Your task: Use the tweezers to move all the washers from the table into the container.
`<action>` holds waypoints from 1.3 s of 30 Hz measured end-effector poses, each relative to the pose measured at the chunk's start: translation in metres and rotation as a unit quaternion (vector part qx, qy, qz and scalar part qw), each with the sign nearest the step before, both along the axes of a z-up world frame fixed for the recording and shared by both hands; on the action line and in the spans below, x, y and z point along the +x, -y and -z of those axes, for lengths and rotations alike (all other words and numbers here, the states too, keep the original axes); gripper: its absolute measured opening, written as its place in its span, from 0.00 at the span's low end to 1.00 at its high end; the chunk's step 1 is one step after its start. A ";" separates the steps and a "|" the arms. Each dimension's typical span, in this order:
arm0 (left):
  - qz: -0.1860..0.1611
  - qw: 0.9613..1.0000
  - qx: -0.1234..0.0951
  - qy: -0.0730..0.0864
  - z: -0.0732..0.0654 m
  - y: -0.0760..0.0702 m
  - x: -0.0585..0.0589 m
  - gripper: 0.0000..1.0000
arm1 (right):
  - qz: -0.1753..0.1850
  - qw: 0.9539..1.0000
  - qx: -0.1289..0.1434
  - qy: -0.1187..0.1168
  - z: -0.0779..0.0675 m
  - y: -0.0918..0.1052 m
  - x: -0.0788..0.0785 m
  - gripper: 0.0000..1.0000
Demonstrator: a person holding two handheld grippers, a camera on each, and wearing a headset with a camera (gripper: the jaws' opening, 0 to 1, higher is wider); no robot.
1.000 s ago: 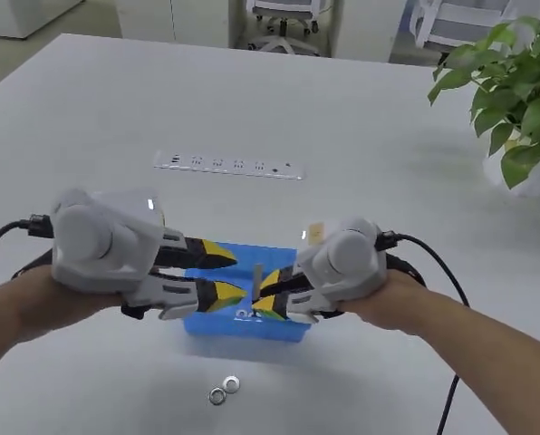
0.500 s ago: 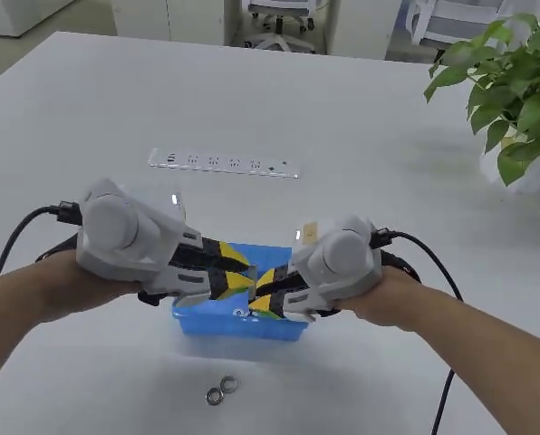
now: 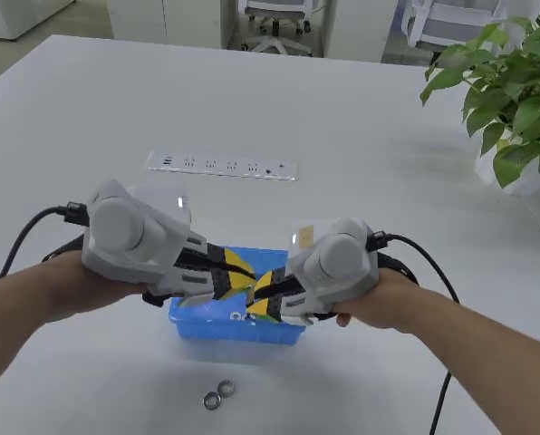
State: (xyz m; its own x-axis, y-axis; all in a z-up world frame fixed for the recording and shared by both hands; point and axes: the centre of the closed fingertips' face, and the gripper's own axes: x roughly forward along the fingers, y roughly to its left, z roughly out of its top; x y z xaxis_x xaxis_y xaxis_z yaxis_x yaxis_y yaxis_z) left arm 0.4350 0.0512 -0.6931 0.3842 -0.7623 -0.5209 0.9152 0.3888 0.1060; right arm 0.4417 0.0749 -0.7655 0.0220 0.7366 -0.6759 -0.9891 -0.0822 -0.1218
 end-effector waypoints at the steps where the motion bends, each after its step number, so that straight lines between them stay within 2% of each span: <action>1: 0.000 1.000 0.000 0.000 0.000 0.000 0.000 0.06 | 0.001 1.000 0.000 0.000 0.000 0.000 0.000 0.11; 7: 0.000 1.000 0.000 -0.002 -0.001 0.000 0.000 0.06 | 0.001 1.000 0.001 -0.004 -0.002 0.000 -0.001 0.13; 16: -0.002 1.000 0.000 -0.002 -0.003 -0.001 0.000 0.05 | 0.012 1.000 0.006 -0.001 -0.011 0.001 -0.001 0.20; 26: -0.008 1.000 -0.001 0.003 -0.008 -0.004 0.002 0.05 | 0.055 0.998 0.013 -0.004 -0.023 0.014 0.000 0.29; 36: -0.012 1.000 0.001 0.004 -0.015 -0.008 0.001 0.05 | 0.102 0.994 0.024 0.000 -0.033 0.035 0.004 0.39; 39: -0.012 1.000 0.004 0.010 -0.019 -0.010 -0.001 0.05 | 0.113 0.993 0.028 0.002 -0.036 0.041 0.003 0.42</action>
State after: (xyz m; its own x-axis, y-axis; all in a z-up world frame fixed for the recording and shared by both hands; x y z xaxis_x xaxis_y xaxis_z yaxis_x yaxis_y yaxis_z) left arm 0.4337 0.0607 -0.6737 0.4122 -0.7487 -0.5193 0.9036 0.4087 0.1279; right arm 0.4443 0.0343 -0.7296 0.1934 0.7488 -0.6340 -0.9811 0.1482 -0.1242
